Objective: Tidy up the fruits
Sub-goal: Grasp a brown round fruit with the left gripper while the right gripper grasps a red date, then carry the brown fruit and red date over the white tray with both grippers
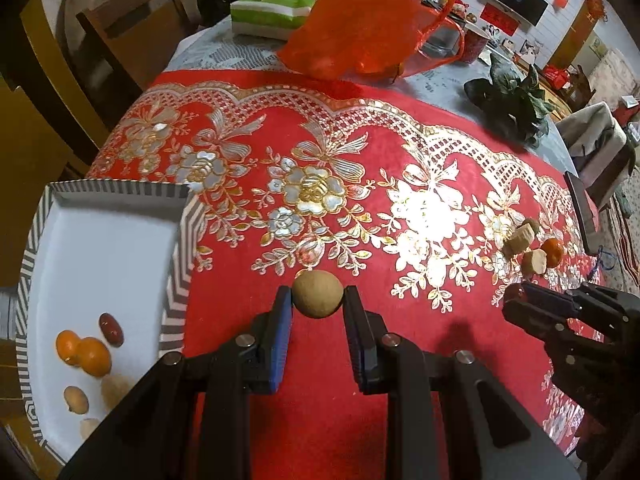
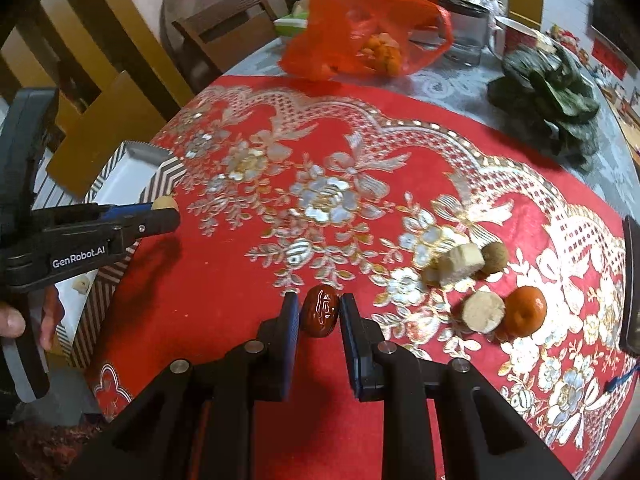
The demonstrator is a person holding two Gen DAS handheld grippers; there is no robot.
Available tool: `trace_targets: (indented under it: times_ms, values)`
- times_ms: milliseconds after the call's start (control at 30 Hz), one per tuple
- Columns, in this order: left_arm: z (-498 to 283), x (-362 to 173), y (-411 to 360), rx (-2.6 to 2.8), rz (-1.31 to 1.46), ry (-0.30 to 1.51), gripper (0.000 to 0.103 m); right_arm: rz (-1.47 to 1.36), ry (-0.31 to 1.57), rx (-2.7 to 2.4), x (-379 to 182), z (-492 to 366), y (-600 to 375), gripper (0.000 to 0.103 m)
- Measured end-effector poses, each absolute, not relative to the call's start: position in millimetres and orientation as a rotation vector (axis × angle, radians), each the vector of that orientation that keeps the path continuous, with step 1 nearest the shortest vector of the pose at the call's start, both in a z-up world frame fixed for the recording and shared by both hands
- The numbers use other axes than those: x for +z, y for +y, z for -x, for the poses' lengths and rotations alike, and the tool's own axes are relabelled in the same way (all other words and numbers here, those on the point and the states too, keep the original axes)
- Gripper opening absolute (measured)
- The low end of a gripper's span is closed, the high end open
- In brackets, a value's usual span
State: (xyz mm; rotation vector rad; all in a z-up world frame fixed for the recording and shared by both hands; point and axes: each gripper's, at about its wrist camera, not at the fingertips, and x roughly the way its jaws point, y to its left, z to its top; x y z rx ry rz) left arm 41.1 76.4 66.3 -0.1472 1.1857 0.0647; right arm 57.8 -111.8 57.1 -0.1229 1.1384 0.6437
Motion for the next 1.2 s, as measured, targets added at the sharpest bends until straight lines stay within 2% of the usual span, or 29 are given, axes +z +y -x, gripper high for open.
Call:
trace_targets:
  times_ms: [1200]
  values:
    - [40.6,95.8,202.2,0.321,0.308,1.109,0.025,0.309,1.090,0.900,77.9,-33.4,22.8,0.023]
